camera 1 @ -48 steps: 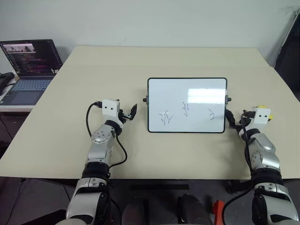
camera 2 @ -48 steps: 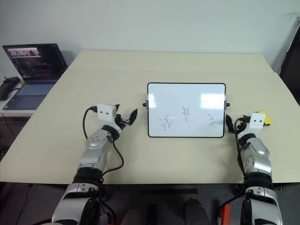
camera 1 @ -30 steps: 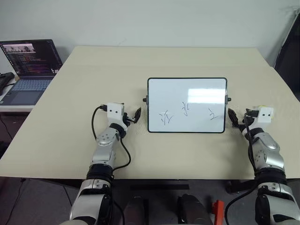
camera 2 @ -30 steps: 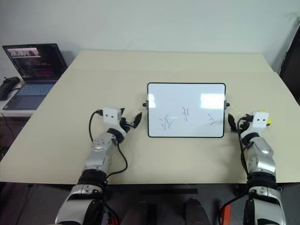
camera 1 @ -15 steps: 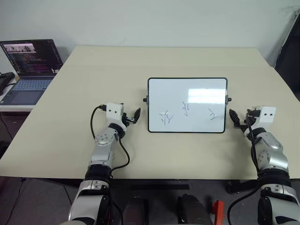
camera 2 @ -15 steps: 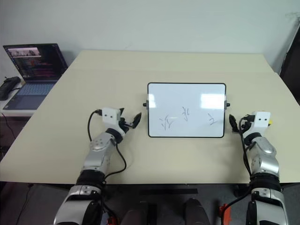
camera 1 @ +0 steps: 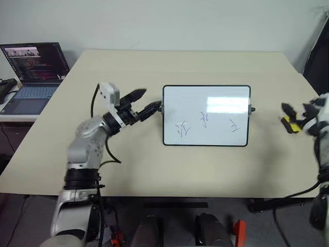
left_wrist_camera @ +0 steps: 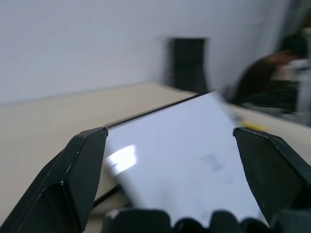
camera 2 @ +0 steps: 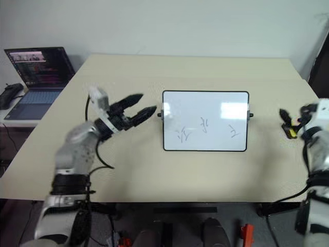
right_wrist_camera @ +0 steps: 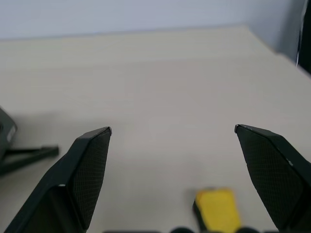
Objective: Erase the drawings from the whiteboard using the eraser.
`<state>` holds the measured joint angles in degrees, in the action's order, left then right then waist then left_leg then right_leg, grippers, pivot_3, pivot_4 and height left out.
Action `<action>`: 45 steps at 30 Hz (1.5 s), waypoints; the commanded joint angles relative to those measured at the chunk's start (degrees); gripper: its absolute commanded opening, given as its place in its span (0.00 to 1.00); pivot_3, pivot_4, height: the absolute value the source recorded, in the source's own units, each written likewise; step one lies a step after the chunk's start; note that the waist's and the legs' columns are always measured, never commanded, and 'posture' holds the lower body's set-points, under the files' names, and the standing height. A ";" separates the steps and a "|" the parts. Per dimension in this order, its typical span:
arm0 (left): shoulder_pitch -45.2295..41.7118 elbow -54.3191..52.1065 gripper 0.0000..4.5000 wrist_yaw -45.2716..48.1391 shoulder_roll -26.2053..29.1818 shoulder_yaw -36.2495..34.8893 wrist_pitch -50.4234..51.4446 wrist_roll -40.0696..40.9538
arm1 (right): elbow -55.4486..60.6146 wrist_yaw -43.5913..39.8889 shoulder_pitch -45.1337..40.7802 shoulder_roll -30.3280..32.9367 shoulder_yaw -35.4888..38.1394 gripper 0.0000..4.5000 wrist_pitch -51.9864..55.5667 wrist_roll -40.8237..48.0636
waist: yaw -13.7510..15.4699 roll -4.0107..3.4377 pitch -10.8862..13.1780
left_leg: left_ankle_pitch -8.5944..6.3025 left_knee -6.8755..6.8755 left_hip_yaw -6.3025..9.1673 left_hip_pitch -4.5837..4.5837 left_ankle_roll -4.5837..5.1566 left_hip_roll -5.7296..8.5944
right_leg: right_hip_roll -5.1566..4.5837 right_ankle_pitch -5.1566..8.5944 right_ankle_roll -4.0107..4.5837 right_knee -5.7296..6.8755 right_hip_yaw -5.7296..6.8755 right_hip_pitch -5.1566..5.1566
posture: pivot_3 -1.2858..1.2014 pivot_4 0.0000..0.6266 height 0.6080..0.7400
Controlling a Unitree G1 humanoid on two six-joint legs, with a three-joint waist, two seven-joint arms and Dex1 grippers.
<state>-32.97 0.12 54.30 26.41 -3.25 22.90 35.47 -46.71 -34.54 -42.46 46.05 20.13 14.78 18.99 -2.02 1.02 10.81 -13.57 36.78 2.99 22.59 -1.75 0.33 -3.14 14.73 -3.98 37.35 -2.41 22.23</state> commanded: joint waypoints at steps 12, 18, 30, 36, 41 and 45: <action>4.48 -11.05 1.00 1.89 -2.41 8.09 7.24 0.97 | -23.80 -3.97 -11.24 4.52 -5.75 0.99 -0.19 -9.88 | -0.41 0.01 0.02 | 0.00 -0.01 -0.02 0.18 -0.01 0.01 | -0.01 -0.02 -0.02 -0.23 -0.03 0.07 | 0.52 0.24 1.00; 5.53 -12.34 1.00 1.06 -1.30 7.62 7.75 0.98 | -25.88 -1.87 -10.43 4.75 -6.02 0.99 -0.05 -12.01 | -0.40 0.01 0.02 | 0.00 -0.01 -0.02 0.19 -0.01 0.01 | -0.01 -0.03 -0.03 -0.25 -0.03 0.07 | 0.52 0.24 1.00; 7.05 -15.59 1.00 -0.35 -0.21 6.88 10.08 1.90 | -27.29 -1.24 -10.36 3.32 -5.50 0.99 0.68 -12.77 | -0.47 0.01 0.02 | 0.00 0.01 -0.03 0.19 -0.01 0.02 | -0.01 -0.04 -0.05 -0.26 -0.05 0.06 | 0.52 0.24 1.00; 7.71 -17.12 1.00 -1.16 0.03 6.46 11.16 2.04 | -27.25 -0.33 -10.72 2.11 -6.68 0.99 0.51 -14.15 | -0.50 0.01 0.02 | 0.00 0.02 -0.03 0.18 -0.02 0.02 | -0.01 -0.04 -0.05 -0.26 -0.05 0.06 | 0.52 0.24 1.00; 8.21 -18.22 1.00 -1.82 0.07 6.35 11.81 2.16 | -27.24 1.88 -11.07 1.41 -7.33 0.99 0.77 -14.97 | -0.53 0.01 0.02 | 0.00 0.02 -0.03 0.20 -0.02 0.02 | -0.02 -0.04 -0.05 -0.26 -0.06 0.06 | 0.52 0.24 1.00; 8.32 -18.77 1.00 -2.36 -0.07 6.50 12.10 2.18 | -27.26 2.34 -10.65 1.18 -6.92 0.90 0.31 -14.77 | -0.54 0.01 0.02 | 0.00 0.02 -0.03 0.19 -0.02 0.02 | -0.02 -0.04 -0.05 -0.26 -0.05 0.06 | 0.52 0.24 1.00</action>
<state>-24.50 -15.85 52.01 26.17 4.30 34.93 36.41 -74.70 -32.44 -52.39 46.67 12.45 15.66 4.00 -2.56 1.03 10.84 -13.57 36.80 2.96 22.78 -1.77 0.35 -3.16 14.69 -4.03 37.09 -2.46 22.29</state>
